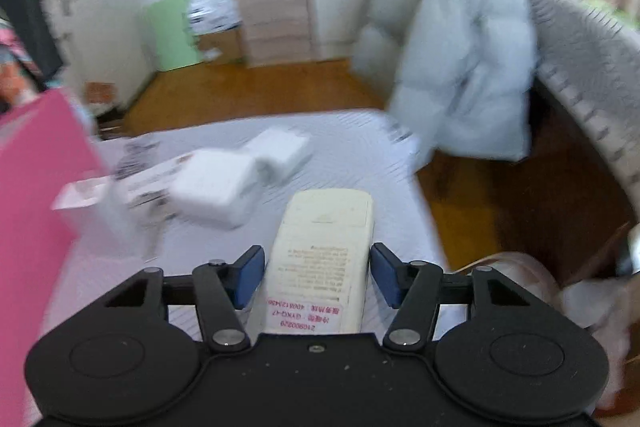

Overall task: Organize rigid objects
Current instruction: 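Move the right gripper back over the table toward the cream remote, then grasp the cream remote with the right gripper and lift it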

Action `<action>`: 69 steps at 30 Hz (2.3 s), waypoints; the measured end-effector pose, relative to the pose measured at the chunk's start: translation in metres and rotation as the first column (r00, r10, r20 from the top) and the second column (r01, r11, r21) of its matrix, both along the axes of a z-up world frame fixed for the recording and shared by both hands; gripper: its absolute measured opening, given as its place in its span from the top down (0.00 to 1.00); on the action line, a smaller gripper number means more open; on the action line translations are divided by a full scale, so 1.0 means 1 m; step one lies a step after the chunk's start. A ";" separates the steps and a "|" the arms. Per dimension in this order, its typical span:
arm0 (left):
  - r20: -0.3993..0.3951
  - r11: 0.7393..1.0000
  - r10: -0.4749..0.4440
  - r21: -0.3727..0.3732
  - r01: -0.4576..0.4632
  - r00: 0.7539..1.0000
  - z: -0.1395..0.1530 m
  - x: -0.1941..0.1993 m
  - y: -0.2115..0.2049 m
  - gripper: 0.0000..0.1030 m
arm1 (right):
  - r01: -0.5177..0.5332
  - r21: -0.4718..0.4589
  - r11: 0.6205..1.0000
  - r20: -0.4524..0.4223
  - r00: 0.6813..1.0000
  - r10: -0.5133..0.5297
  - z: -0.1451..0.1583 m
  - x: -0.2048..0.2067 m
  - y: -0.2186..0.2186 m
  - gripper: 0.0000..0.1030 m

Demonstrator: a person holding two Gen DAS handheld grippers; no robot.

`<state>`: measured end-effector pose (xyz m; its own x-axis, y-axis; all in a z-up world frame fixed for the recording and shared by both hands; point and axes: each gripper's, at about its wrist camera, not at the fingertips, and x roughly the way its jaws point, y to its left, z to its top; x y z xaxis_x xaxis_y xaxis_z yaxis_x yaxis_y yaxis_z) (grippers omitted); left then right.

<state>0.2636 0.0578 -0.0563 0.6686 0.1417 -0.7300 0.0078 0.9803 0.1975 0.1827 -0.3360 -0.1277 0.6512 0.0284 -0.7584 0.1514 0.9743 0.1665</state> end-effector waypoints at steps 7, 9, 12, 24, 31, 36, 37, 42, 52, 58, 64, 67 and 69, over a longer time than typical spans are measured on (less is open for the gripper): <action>0.001 1.000 0.001 0.003 -0.001 1.000 -0.001 -0.001 -0.001 0.90 | -0.185 -0.001 0.983 -0.072 0.980 0.184 0.014 -0.025 0.032 0.38; 0.000 1.000 0.002 0.003 -0.002 1.000 -0.001 -0.001 -0.001 0.90 | -0.185 -0.002 0.983 -0.087 0.979 0.184 0.016 -0.024 0.035 0.38; 0.000 1.000 0.002 0.006 -0.002 1.000 -0.002 -0.001 -0.002 0.90 | -0.179 -0.055 0.982 -0.068 0.982 0.176 0.020 -0.020 0.037 0.35; 0.010 1.000 0.006 -0.008 -0.006 1.000 0.001 -0.002 -0.002 0.90 | -0.203 -0.121 0.972 -0.072 0.978 0.196 0.014 -0.009 0.051 0.38; 0.014 1.000 0.005 -0.003 -0.005 1.000 0.002 -0.003 -0.001 0.90 | -0.217 -0.118 0.969 0.047 0.973 0.224 0.050 -0.033 0.057 0.39; 0.020 1.000 0.004 -0.002 -0.004 1.000 0.003 -0.002 -0.001 0.90 | -0.215 -0.115 0.970 0.108 0.968 0.227 0.070 -0.052 0.064 0.39; 0.019 1.000 0.004 0.000 -0.004 1.000 0.003 -0.002 -0.001 0.90 | -0.216 -0.109 0.970 0.117 0.967 0.228 0.072 -0.056 0.065 0.39; 0.020 1.000 0.004 0.000 -0.004 1.000 0.003 -0.002 -0.001 0.90 | -0.237 -0.101 0.966 0.162 0.954 0.251 0.086 -0.072 0.072 0.41; 0.023 1.000 0.001 -0.007 -0.001 1.000 0.004 -0.003 -0.002 0.90 | -0.224 -0.079 0.971 0.114 0.966 0.232 0.083 -0.072 0.079 0.42; 0.027 1.000 0.000 -0.015 0.001 1.000 0.005 -0.002 -0.003 0.90 | -0.197 -0.025 0.980 0.124 0.972 0.198 0.086 -0.081 0.069 0.42; 0.028 1.000 -0.001 -0.016 0.001 1.000 0.006 -0.002 -0.003 0.90 | -0.259 -0.104 0.960 0.179 0.945 0.274 0.119 -0.078 0.083 0.43; 0.027 1.000 0.001 -0.017 0.000 1.000 0.006 -0.002 -0.003 0.90 | -0.317 -0.141 0.938 0.252 0.905 0.343 0.150 -0.075 0.100 0.42; 0.028 1.000 0.003 -0.018 -0.002 1.000 0.007 -0.002 -0.002 0.90 | -0.359 -0.149 0.921 0.310 0.868 0.388 0.169 -0.072 0.112 0.42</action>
